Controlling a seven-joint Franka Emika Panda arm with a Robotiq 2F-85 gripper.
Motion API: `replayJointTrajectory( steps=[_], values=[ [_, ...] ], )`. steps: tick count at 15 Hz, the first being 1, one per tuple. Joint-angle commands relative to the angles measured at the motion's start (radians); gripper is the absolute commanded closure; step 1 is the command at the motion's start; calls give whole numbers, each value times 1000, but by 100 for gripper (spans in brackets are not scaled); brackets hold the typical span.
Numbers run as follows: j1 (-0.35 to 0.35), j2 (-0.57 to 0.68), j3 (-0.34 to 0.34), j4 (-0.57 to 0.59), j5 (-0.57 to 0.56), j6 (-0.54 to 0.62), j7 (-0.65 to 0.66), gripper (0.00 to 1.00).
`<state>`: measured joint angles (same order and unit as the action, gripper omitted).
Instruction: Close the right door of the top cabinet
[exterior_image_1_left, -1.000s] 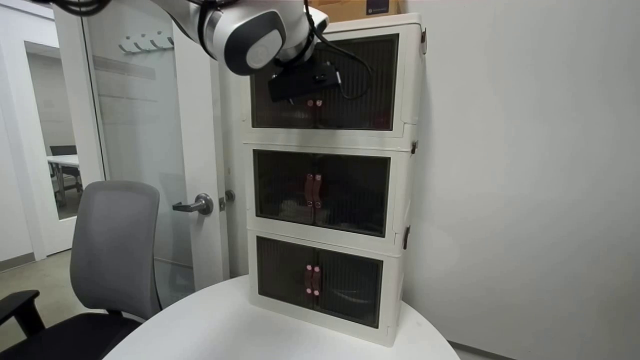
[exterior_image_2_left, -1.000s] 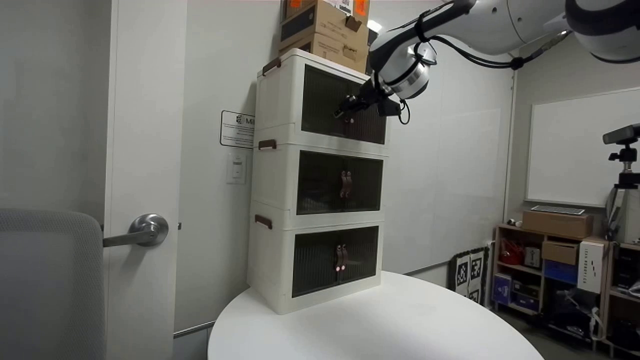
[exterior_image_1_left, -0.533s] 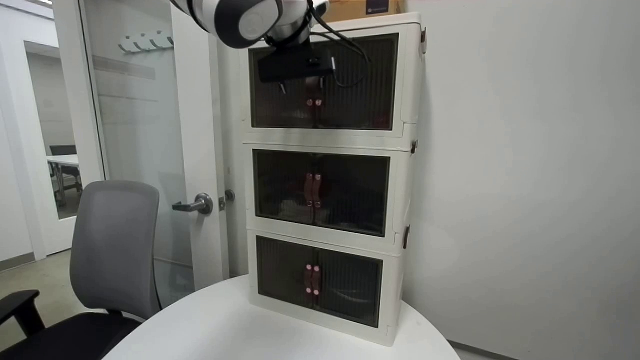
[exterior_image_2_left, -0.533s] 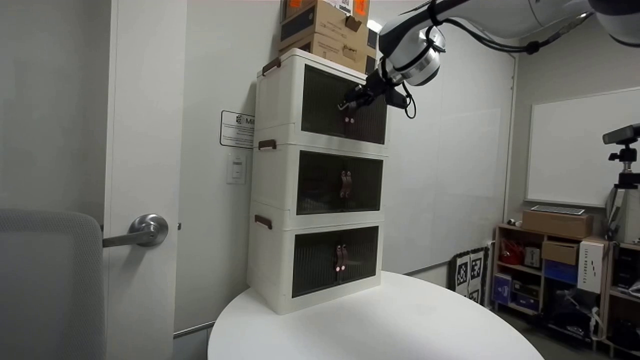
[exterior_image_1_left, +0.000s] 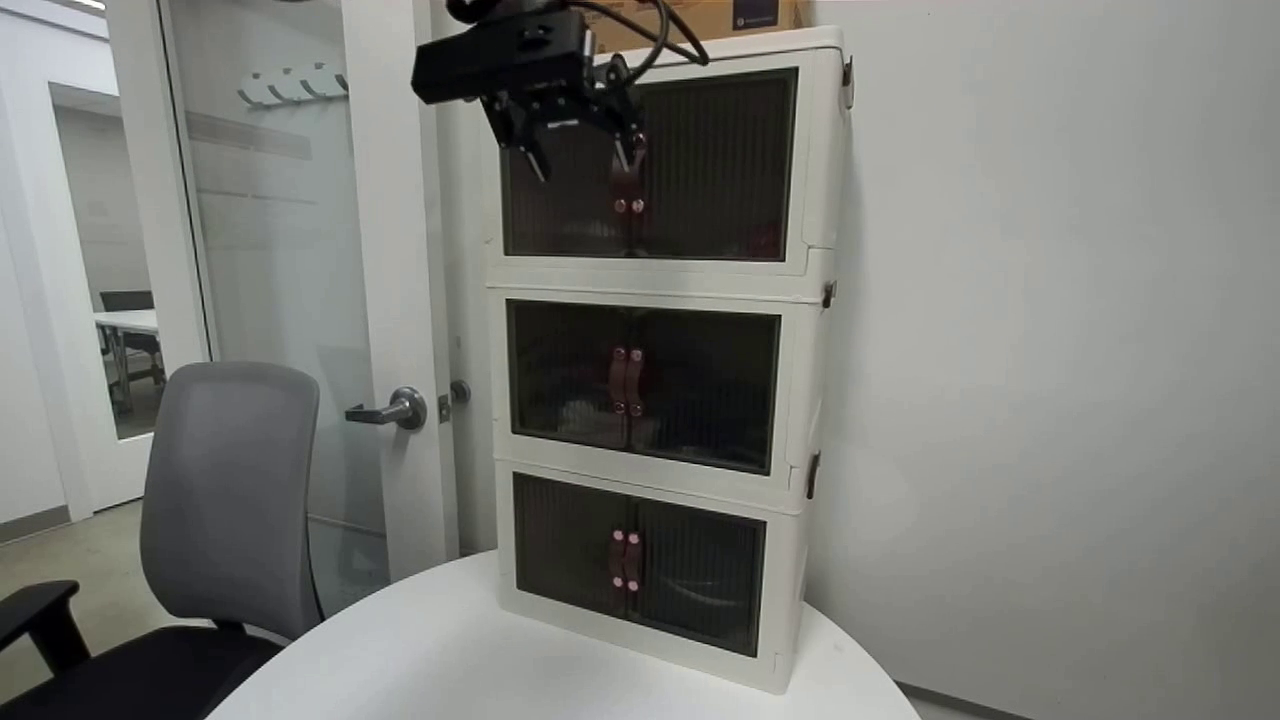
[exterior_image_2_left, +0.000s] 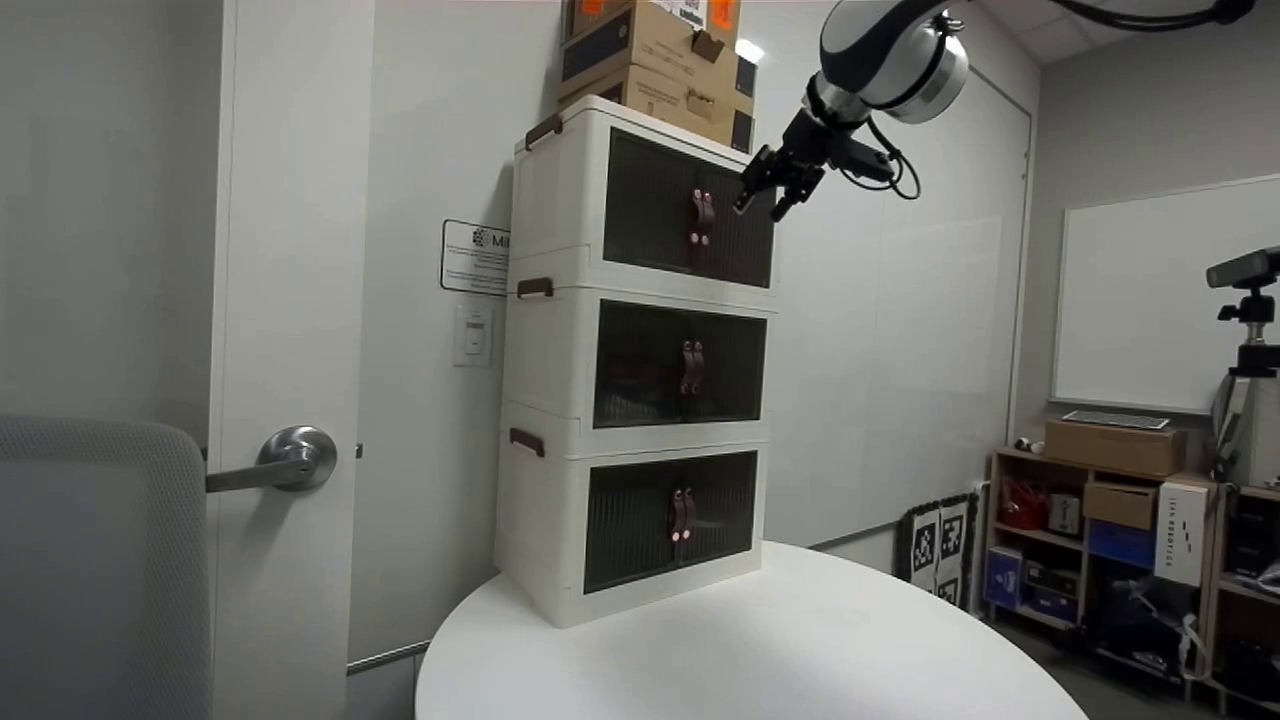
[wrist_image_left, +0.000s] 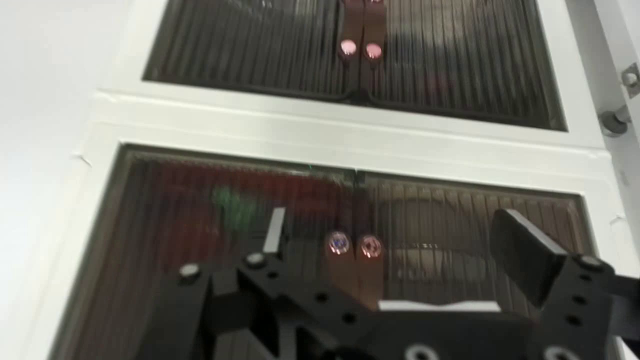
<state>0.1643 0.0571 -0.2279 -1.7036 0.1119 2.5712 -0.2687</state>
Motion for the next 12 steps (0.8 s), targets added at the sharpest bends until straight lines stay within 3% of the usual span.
replayJointTrajectory(
  steps=[1, 4, 8, 12],
  values=[
    [-54, -199, 71, -223, -233, -102, 271, 0],
    [-89, -328, 170, -367, -300, -217, 435, 0],
    [-78, -496, 279, -542, -209, -299, 488, 0],
    [-78, -626, 333, -625, -166, -377, 493, 0]
  ],
)
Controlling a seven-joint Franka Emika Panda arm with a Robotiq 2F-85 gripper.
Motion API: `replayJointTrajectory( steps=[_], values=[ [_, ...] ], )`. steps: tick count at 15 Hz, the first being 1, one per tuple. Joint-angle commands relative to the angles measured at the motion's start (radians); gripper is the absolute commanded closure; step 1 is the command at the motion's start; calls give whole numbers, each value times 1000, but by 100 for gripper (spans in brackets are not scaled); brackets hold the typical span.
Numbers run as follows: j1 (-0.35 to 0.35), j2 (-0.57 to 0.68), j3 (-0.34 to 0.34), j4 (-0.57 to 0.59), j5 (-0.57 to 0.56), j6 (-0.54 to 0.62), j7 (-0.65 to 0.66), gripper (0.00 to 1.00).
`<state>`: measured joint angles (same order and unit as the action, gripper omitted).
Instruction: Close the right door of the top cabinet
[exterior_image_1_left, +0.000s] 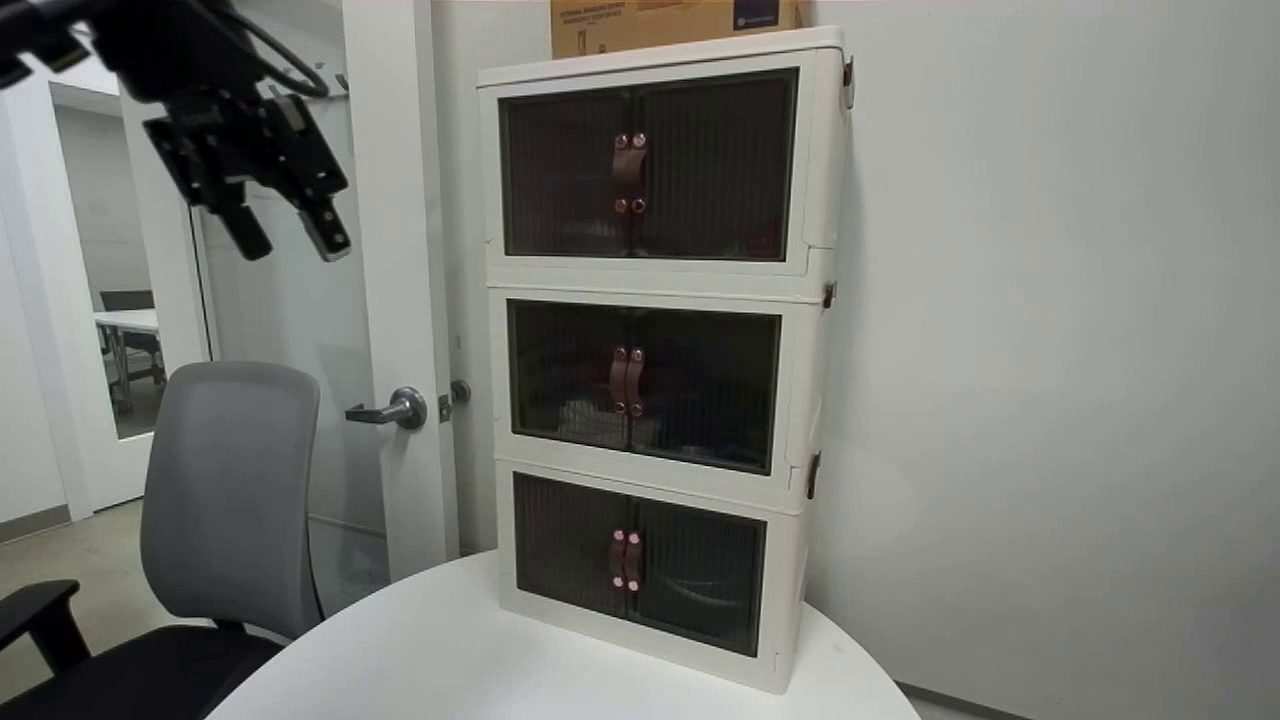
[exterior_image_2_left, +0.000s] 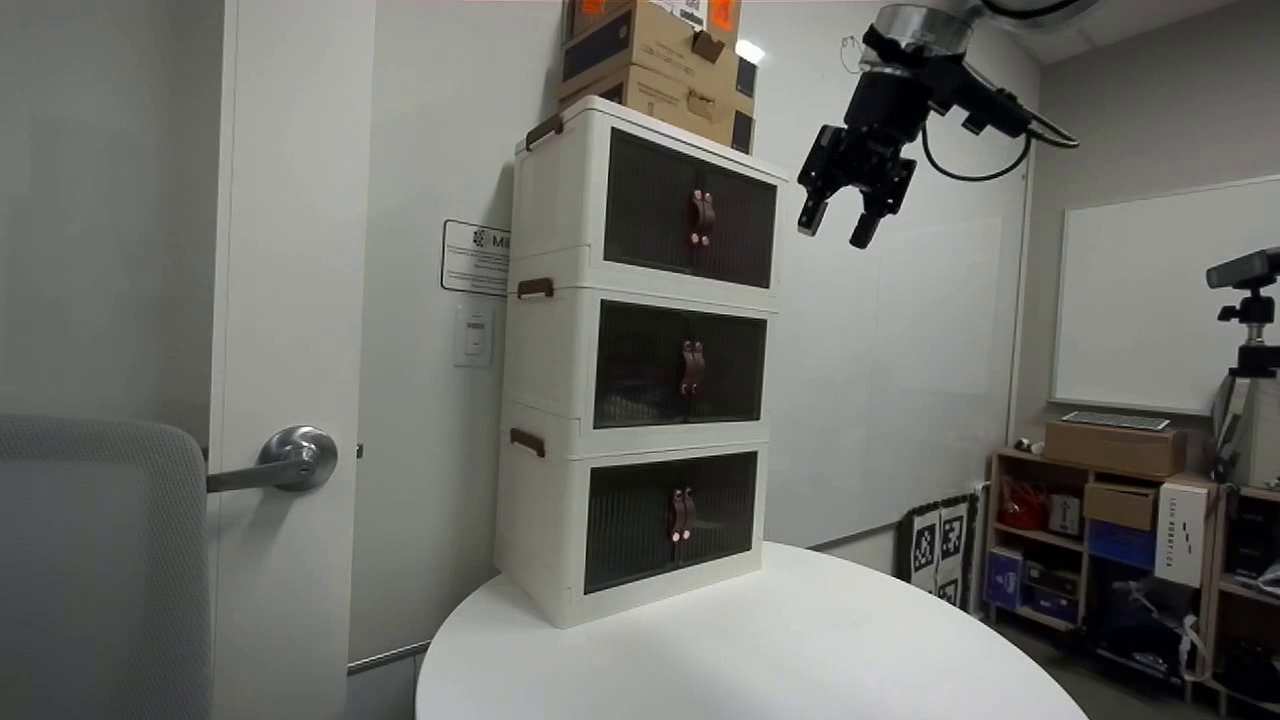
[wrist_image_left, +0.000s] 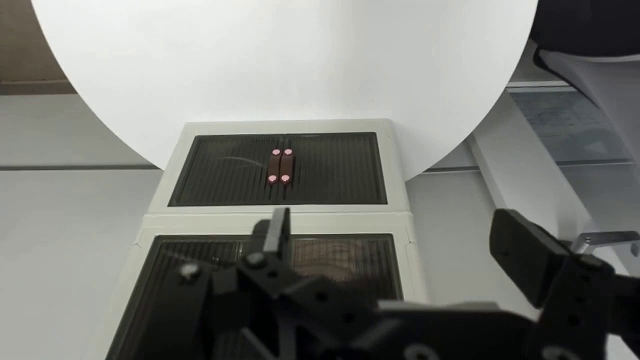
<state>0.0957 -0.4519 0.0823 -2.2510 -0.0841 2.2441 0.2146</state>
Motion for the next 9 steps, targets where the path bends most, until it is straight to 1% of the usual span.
replayJointTrajectory(
  steps=[1, 3, 4, 6, 9],
  values=[
    [-14, -147, 26, -92, 35, -66, 12, 0],
    [-41, -202, 33, -119, 31, -87, 51, 0],
    [-29, -130, 34, -73, 30, -67, 11, 0],
    [-35, -154, 34, -83, 30, -70, 12, 0],
    [-34, -140, 38, -83, 29, -69, 13, 0]
  ],
)
